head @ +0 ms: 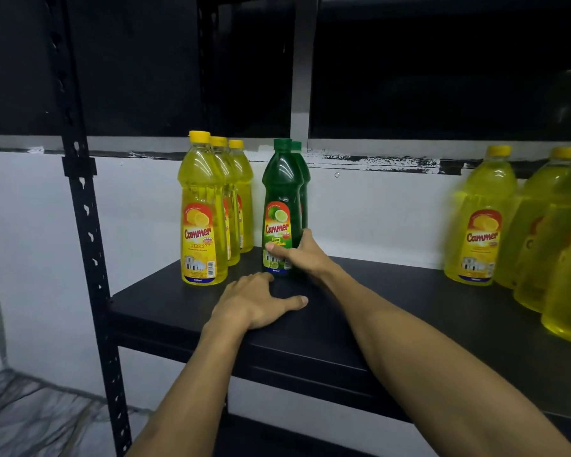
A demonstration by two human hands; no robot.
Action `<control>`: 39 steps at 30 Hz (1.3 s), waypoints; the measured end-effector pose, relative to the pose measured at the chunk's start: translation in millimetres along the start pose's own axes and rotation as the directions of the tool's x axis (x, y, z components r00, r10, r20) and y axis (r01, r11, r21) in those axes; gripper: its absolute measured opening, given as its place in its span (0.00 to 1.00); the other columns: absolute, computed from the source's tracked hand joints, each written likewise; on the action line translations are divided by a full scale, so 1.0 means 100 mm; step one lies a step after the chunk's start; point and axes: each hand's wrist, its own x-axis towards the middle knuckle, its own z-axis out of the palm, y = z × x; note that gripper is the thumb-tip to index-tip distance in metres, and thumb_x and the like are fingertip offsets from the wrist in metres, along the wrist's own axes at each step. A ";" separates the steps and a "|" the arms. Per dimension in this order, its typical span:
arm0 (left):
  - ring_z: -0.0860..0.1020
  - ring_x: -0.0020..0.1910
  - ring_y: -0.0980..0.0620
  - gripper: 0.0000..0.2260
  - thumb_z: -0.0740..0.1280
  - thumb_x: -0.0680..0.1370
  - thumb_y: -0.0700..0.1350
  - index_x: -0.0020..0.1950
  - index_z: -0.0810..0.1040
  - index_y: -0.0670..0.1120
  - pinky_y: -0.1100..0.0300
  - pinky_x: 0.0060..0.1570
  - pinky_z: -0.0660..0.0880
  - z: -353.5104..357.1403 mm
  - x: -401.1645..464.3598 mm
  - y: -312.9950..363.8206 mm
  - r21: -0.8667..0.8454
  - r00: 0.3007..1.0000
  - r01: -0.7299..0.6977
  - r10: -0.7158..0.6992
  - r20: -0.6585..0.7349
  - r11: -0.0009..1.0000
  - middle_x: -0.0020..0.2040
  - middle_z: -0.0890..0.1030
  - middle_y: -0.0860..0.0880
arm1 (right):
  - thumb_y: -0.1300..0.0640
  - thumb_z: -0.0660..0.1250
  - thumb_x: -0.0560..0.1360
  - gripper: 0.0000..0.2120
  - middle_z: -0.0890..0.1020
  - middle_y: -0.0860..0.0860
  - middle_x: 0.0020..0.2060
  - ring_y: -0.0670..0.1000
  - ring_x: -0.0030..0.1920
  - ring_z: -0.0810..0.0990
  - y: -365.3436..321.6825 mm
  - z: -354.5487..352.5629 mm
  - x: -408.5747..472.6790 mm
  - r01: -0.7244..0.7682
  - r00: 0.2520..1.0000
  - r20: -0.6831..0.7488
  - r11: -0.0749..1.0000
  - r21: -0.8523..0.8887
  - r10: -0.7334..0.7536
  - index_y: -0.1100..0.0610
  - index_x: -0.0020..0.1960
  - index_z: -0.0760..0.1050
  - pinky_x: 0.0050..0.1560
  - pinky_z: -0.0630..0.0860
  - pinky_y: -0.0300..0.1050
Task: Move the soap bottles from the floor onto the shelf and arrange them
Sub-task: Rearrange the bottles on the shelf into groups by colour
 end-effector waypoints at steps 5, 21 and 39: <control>0.68 0.74 0.47 0.44 0.63 0.70 0.76 0.78 0.65 0.52 0.49 0.71 0.67 -0.01 -0.01 0.00 -0.002 1.000 -0.004 0.004 0.010 1.000 0.75 0.70 0.48 | 0.56 0.81 0.69 0.40 0.80 0.54 0.62 0.54 0.61 0.81 0.06 -0.01 0.02 -0.026 0.999 0.049 0.994 0.108 0.021 0.57 0.73 0.61 0.65 0.78 0.57; 0.67 0.74 0.47 0.43 0.63 0.70 0.75 0.78 0.66 0.52 0.49 0.71 0.66 -0.02 -0.04 0.00 -0.022 1.000 0.002 -0.002 0.013 1.000 0.76 0.69 0.48 | 0.47 0.75 0.75 0.39 0.76 0.54 0.67 0.54 0.66 0.78 0.01 0.03 -0.05 0.023 0.999 0.042 0.996 -0.088 -0.020 0.58 0.75 0.57 0.67 0.76 0.55; 0.70 0.71 0.45 0.41 0.63 0.69 0.76 0.76 0.68 0.54 0.47 0.67 0.70 -0.04 -0.05 -0.04 -0.049 0.999 0.029 -0.028 0.020 0.998 0.72 0.73 0.47 | 0.51 0.74 0.76 0.41 0.72 0.60 0.71 0.57 0.70 0.74 -0.12 -0.18 -0.43 -0.078 0.997 -0.039 0.951 -0.299 0.069 0.61 0.77 0.52 0.67 0.73 0.50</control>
